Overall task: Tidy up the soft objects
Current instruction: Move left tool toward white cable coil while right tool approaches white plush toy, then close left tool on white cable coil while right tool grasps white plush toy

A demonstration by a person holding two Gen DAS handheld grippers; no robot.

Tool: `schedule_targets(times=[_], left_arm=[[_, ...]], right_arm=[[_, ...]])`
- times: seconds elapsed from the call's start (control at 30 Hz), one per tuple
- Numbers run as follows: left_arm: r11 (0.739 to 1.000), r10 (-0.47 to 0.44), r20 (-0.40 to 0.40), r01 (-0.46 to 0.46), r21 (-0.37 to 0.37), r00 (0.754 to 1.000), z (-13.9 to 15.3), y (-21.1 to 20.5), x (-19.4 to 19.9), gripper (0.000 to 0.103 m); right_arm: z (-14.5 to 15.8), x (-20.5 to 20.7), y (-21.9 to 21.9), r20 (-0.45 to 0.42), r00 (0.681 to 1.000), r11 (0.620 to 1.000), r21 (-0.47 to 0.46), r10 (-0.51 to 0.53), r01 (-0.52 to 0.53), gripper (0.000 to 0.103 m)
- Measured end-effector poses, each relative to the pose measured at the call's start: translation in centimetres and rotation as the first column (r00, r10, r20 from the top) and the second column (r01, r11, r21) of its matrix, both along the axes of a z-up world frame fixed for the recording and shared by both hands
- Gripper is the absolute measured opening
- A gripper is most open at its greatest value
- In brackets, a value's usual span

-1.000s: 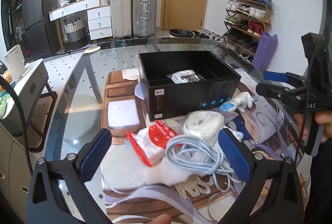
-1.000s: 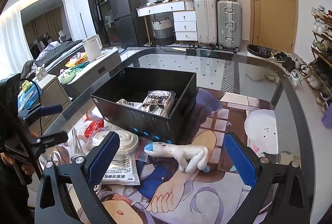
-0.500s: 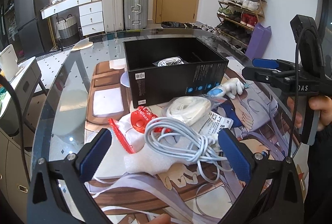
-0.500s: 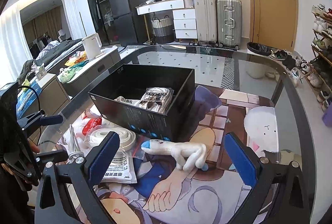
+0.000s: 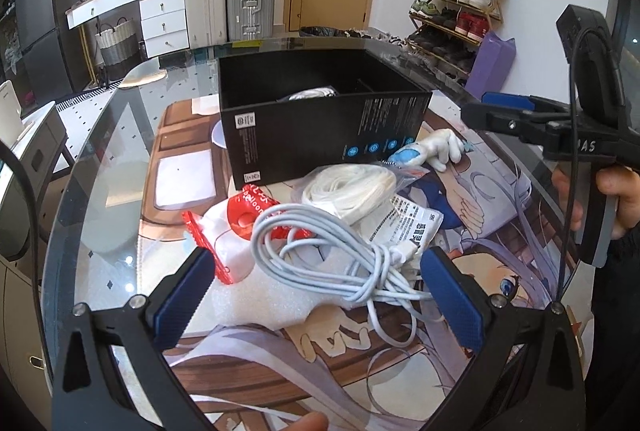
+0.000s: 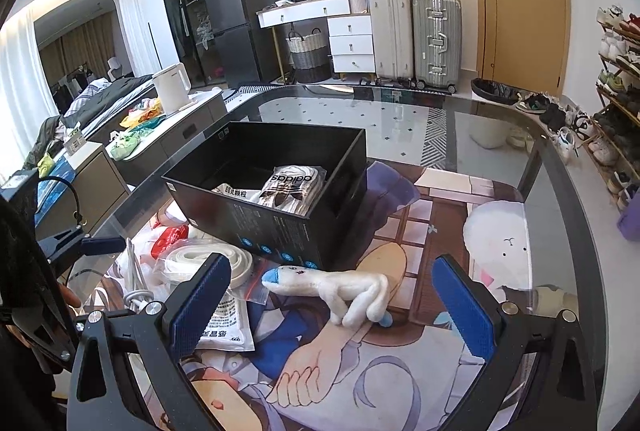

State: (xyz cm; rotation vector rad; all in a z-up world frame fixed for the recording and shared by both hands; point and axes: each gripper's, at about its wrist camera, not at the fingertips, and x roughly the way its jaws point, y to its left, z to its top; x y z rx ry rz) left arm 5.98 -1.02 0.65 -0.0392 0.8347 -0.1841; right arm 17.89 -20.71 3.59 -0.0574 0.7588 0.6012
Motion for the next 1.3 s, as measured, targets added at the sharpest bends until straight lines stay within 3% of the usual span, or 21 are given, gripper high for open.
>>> schedule_targets(times=[0.5,0.8,1.07,1.3], left_arm=[[0.998,-0.013,-0.019,0.012,-0.063,1.000,-0.5,0.5,0.4,0.101],[0.995,-0.068,-0.002,0.067,-0.078,0.998,-0.4,0.3,0.1,0.080],[0.991,-0.085,0.018,0.086,-0.098,0.996,0.1,0.3,-0.3,0.074],[0.987,-0.088,0.034,0.092,-0.134,0.996,0.5,0.9,-0.4,0.065]], right_arm=[[-1.0,0.6,-0.1,-0.033,0.999,1.000,-0.004,-0.010,0.010,0.102],[-2.8,1.7,-0.2,-0.097,0.994,0.999,-0.024,-0.046,0.044,0.102],[-3.9,2.4,0.3,-0.129,0.990,0.998,-0.027,-0.064,0.061,0.102],[-4.0,2.0,-0.5,-0.125,0.990,0.995,-0.089,-0.060,0.049,0.102]])
